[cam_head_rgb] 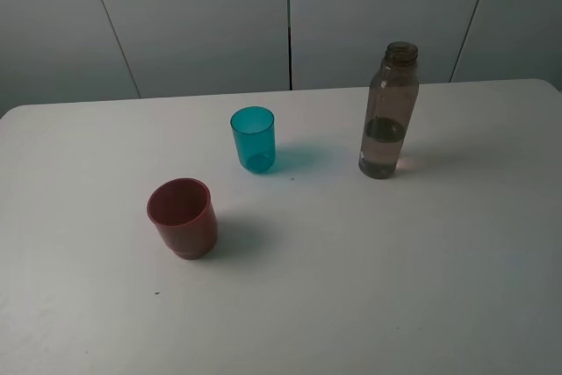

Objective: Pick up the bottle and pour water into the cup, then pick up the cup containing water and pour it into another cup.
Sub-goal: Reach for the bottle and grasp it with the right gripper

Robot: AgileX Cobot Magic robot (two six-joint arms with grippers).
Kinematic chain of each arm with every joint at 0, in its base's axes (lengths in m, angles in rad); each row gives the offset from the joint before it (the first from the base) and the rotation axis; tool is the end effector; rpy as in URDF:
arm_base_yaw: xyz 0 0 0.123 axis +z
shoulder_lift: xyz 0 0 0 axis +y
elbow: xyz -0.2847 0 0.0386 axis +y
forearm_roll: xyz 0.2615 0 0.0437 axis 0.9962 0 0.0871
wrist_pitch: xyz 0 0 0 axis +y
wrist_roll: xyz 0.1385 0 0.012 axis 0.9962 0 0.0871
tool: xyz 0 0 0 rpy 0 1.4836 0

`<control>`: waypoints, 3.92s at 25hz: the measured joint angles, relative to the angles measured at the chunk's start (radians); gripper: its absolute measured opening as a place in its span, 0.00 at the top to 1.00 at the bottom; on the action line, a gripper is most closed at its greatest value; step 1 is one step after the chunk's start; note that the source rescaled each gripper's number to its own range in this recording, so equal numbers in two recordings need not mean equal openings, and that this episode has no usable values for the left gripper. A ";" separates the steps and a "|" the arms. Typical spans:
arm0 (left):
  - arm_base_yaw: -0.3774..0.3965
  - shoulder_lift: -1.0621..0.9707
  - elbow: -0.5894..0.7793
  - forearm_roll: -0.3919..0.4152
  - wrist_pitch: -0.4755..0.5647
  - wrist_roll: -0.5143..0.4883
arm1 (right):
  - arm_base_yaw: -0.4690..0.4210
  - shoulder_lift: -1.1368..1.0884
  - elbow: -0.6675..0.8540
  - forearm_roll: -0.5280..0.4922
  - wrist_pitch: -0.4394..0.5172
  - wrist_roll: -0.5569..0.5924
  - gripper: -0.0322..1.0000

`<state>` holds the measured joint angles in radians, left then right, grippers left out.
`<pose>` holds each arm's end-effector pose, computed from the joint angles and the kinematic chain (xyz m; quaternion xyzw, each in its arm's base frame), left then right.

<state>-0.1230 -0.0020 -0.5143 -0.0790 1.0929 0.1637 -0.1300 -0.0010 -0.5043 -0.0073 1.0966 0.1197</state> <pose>0.0420 -0.0150 0.2630 0.1248 0.8475 -0.0289 0.5150 0.0441 -0.0067 0.2589 0.1074 0.8544 -0.0063 0.5084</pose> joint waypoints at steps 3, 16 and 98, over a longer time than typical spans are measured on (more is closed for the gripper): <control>0.000 0.000 0.000 0.000 0.000 0.000 | 0.000 0.000 0.000 0.000 0.000 0.000 0.00; 0.000 0.000 0.000 0.000 0.000 0.004 | 0.000 0.417 -0.283 0.007 0.070 -0.002 0.00; 0.000 0.000 0.000 0.000 0.000 0.004 | 0.652 2.005 0.027 0.339 -2.296 -0.144 0.00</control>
<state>-0.1230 -0.0020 -0.5143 -0.0790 1.0929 0.1676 0.5217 2.0043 -0.4769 0.3315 -1.1993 -0.0244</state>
